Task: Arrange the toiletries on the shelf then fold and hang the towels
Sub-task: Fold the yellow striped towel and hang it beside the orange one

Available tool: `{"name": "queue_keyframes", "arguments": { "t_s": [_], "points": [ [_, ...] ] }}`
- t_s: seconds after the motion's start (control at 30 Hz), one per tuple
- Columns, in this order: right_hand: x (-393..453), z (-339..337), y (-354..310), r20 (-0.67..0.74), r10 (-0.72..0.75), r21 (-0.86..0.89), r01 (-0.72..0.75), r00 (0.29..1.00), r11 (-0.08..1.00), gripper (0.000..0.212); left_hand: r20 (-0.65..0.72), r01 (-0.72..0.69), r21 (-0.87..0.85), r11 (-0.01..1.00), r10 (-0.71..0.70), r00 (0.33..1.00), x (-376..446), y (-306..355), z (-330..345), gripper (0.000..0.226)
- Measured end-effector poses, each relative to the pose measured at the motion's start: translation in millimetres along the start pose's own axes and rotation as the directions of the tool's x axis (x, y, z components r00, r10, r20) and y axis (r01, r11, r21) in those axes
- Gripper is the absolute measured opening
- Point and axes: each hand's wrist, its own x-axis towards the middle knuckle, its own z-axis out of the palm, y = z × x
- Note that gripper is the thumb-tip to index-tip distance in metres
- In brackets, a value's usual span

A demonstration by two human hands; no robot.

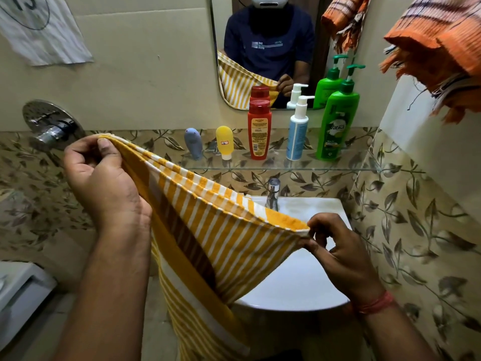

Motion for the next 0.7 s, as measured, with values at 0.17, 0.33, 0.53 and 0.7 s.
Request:
{"name": "queue_keyframes", "arguments": {
  "t_s": [0.17,0.33,0.53,0.7],
  "points": [
    [2,-1,5,0.0,-0.057,-0.017,0.057,0.998,0.998,0.042,-0.012,0.009,0.013,1.0,-0.008,1.0,2,-2,4,0.017],
    [9,-1,4,-0.044,-0.233,-0.216,0.219,0.971,0.952,0.03,-0.022,0.019,0.006,1.0,-0.019,1.0,6,-7,6,0.017],
    [10,0,13,-0.044,-0.271,-0.263,0.25,0.962,0.932,0.029,-0.014,0.03,-0.01,0.999,-0.03,0.999,17,-15,8,0.015],
    [16,2,13,0.099,-0.216,-0.265,0.235,0.971,0.935,0.043,-0.003,0.027,-0.01,1.0,-0.027,1.0,15,-18,10,0.018]
  ]
}}
